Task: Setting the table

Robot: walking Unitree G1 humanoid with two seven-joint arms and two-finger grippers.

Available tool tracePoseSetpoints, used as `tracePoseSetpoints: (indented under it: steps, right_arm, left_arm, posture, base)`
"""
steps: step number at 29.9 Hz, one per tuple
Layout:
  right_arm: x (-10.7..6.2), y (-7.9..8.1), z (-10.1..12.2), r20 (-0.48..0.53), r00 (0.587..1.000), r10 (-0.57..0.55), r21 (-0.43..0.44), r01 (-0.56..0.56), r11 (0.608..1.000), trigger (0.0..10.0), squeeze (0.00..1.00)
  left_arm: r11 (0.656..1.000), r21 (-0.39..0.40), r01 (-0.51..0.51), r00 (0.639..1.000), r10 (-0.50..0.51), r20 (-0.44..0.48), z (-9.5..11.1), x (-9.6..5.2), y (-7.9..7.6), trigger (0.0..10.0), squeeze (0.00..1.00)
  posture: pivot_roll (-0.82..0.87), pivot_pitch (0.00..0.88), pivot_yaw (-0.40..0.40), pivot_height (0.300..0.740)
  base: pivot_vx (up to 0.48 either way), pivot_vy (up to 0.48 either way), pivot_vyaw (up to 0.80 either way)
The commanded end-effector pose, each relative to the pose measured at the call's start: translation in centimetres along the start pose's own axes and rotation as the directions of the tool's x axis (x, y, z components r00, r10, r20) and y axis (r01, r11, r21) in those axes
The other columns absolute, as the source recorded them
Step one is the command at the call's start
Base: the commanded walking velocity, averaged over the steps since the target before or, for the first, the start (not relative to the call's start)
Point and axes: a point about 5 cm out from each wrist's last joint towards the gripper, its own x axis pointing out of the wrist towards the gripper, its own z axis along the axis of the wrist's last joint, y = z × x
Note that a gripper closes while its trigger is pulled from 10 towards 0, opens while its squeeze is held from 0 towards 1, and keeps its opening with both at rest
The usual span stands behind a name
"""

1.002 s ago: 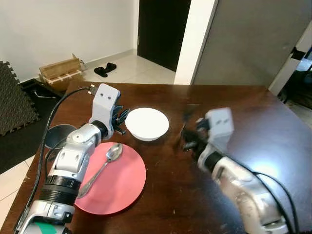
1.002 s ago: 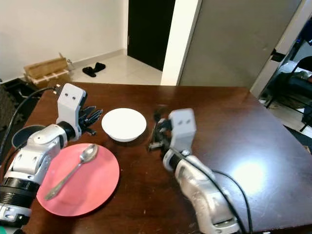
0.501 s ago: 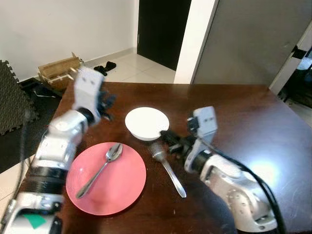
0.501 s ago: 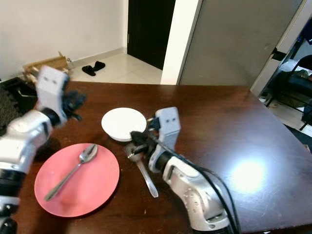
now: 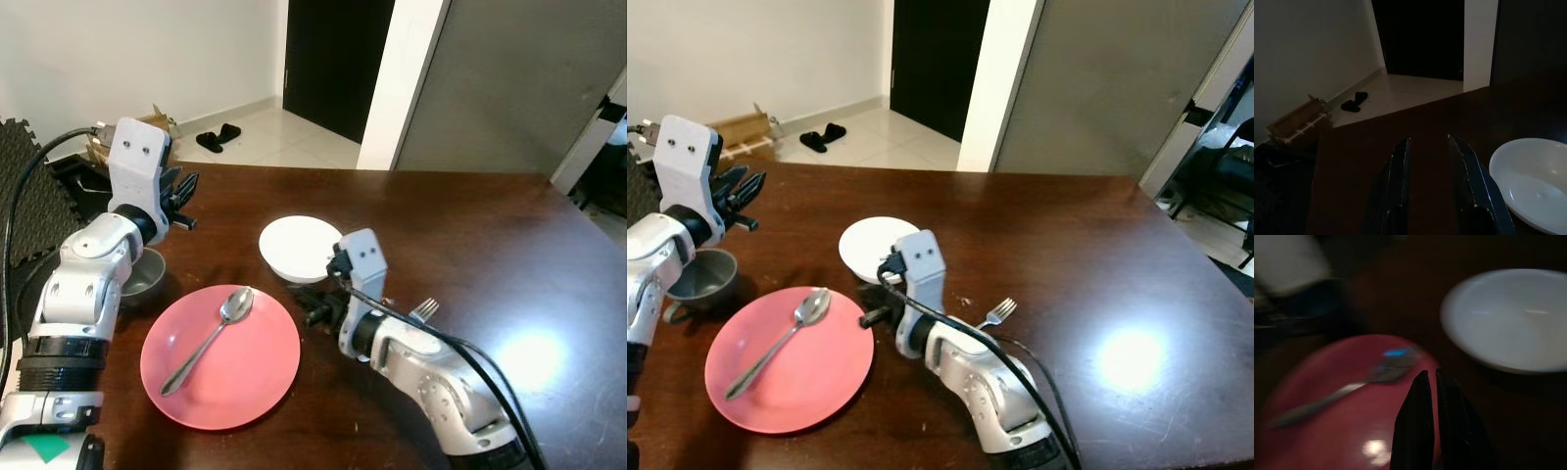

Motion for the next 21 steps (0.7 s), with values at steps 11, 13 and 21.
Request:
tracePoseSetpoints:
  steps: [11, 13, 21]
  right_arm:
    - [-5.7, -8.9, -2.1, -0.103, 0.691, -0.716, 0.275, 0.711, 0.647, 10.0, 1.0]
    - [-5.0, -8.5, -2.4, -0.126, 0.691, -0.712, 0.421, 0.687, 0.593, 10.0, 1.0]
    - [1.5, -4.3, -1.2, -0.199, 0.772, -0.604, 0.622, 0.575, 0.531, 10.0, 0.0]
  left_arm:
    - [0.997, -0.036, 0.067, 0.997, -0.069, -0.029, -1.1, 0.7, -1.8, 10.0, 0.0]
    - [0.995, -0.043, 0.088, 0.996, -0.089, -0.031, -1.2, 1.1, -2.4, 10.0, 0.0]
    - [0.925, -0.066, 0.375, 0.926, -0.376, -0.014, -0.8, 2.6, -6.7, 10.0, 0.0]
  posture:
    - [0.0, 0.108, -0.016, 0.74]
    - [0.0, 0.109, -0.007, 0.74]
    - [0.01, 0.102, 0.004, 0.74]
  base:
    - [0.0, 0.0, 0.0]
    - [0.0, 0.0, 0.0]
    - [0.0, 0.0, 0.0]
